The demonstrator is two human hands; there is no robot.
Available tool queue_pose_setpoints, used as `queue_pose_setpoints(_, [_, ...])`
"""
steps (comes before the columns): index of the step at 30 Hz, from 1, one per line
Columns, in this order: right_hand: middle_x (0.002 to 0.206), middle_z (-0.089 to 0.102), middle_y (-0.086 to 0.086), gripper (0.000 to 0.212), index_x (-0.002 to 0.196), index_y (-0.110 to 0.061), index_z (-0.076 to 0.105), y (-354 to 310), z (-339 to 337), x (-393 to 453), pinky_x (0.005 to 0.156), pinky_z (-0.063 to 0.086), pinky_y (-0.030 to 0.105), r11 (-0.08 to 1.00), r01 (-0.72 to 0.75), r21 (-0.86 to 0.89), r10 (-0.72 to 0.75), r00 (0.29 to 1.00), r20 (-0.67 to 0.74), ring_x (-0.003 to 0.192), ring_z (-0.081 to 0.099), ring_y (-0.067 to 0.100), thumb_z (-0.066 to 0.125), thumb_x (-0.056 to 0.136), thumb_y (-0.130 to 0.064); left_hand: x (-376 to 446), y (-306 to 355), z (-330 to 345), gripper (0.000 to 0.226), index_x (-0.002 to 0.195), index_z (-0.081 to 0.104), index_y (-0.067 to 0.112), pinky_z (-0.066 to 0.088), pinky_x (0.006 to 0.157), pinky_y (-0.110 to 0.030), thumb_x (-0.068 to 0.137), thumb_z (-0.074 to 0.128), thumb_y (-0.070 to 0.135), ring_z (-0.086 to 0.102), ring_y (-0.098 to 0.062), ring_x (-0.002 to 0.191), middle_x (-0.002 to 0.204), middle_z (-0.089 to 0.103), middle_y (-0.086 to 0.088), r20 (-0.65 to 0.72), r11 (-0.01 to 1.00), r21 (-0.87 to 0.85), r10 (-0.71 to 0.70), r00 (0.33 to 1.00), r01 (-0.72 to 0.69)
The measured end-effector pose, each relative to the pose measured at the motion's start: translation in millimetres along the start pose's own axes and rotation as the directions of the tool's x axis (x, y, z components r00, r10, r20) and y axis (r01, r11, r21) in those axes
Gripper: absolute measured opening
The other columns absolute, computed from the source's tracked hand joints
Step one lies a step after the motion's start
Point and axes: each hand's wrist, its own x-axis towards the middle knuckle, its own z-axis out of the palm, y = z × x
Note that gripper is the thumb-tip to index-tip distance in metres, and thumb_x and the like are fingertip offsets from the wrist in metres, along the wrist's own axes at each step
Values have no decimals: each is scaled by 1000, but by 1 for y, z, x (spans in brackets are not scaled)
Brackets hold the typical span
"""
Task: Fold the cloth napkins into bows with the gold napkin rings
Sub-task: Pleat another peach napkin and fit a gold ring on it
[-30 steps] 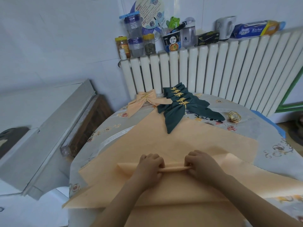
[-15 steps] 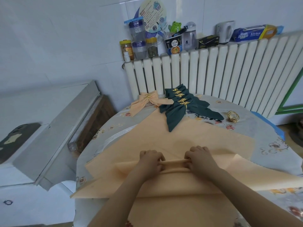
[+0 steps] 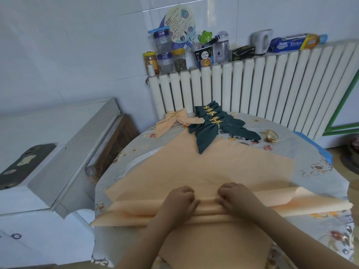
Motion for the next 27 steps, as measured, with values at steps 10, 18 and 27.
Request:
queue_pose_setpoints(10, [152,31,0,91,141,-27,38,-24,15,-15,114,18,33,989,-116,-93,119,992,35,141,25,14,-1,63,-53,-4,15,26,81,151,13,24,-3,116,-33,77,-2,52,1,-12,146,159,5,0,152,972,183,-178,972,149])
queue_pose_setpoints(18, [116,68,0,68,113,-21,69,-31,35,-51,104,18,31,992,-108,-72,105,994,-39,105,65,17,6,99,-45,-40,27,35,61,129,58,19,21,107,-33,84,26,46,55,-13,122,137,50,3,50,960,228,-178,983,163])
queue_pose_setpoints(27, [101,72,6,59,94,-15,75,-43,42,-38,89,45,24,1000,-22,15,26,948,-317,92,69,23,20,99,-34,-43,24,37,93,151,-2,26,-11,114,-34,65,-18,57,-8,-8,145,159,-6,6,128,962,217,-194,973,164])
